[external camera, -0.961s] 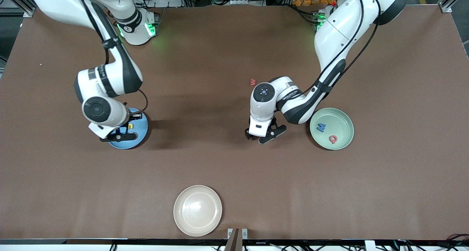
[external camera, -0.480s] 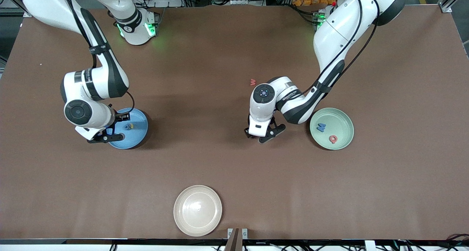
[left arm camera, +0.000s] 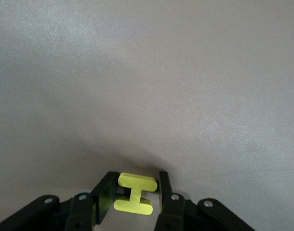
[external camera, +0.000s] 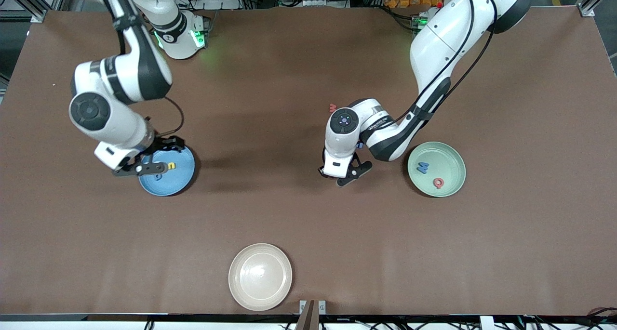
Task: Sort upper and lower case letters into plates
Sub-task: 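Carry the blue g to the blue plate while the left gripper grasps the H, then drop the yellow H into the green plate while the right gripper grasps the w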
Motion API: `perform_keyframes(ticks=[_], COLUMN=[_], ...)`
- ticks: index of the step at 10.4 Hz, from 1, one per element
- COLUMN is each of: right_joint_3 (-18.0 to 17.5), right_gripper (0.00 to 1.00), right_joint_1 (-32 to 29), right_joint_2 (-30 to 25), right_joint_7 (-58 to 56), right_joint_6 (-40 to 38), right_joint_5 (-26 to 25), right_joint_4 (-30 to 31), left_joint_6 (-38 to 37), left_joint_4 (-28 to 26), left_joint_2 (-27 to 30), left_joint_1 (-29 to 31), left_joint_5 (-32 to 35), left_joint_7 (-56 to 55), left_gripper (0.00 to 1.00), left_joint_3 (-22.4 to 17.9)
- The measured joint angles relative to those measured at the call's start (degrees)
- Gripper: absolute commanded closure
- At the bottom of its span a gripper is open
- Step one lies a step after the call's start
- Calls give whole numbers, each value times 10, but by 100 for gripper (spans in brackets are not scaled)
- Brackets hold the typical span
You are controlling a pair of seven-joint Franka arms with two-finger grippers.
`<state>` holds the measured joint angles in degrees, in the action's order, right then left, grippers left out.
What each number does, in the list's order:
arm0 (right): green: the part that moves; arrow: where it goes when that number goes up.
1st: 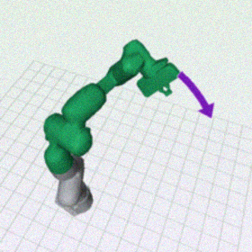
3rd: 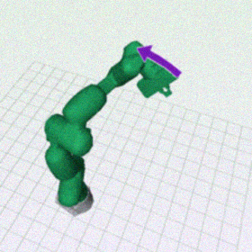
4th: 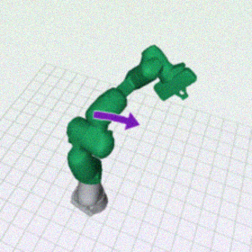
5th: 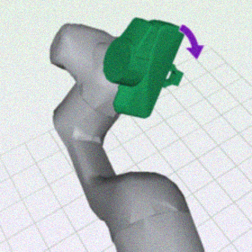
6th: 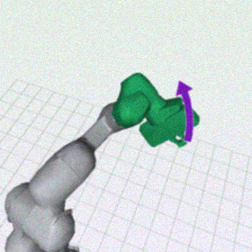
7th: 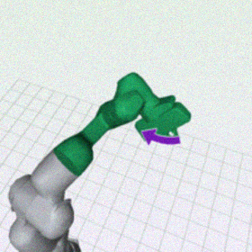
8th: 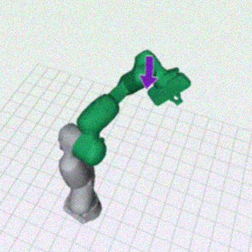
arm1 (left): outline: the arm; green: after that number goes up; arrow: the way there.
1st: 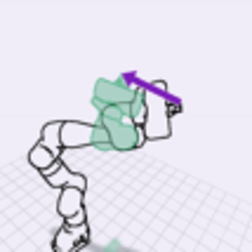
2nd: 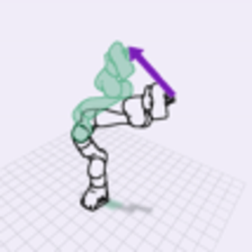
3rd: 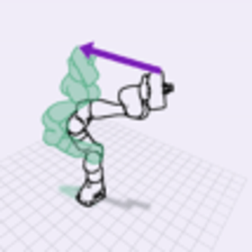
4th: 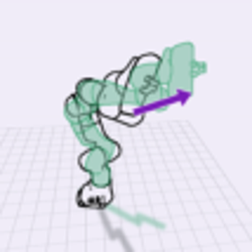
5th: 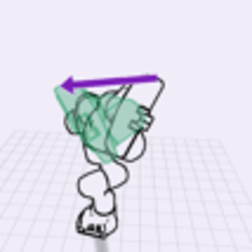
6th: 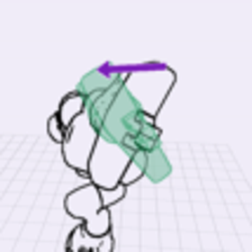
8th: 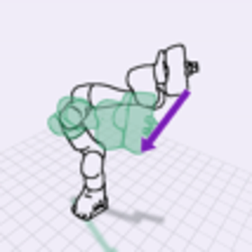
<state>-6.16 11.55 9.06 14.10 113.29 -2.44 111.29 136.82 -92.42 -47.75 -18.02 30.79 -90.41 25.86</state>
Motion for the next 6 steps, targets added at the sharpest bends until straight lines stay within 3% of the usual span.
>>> perform_keyframes(ticks=[2,4,6], right_joint_3=[-72,-117,-162], right_gripper=[0,0,0], right_joint_1=[35,82,116], right_joint_2=[-10,-9,-1], right_joint_7=[120,228,328], right_joint_6=[4,26,63], right_joint_5=[3,3,-5], right_joint_4=[-12,-16,-15], left_joint_6=[-4,-47,-116], left_joint_4=[1,10,20], left_joint_2=[1,4,21], left_joint_1=[0,11,77], left_joint_5=[0,0,-19], left_joint_7=[0,14,94], left_gripper=[100,100,100], left_joint_3=[1,1,34])
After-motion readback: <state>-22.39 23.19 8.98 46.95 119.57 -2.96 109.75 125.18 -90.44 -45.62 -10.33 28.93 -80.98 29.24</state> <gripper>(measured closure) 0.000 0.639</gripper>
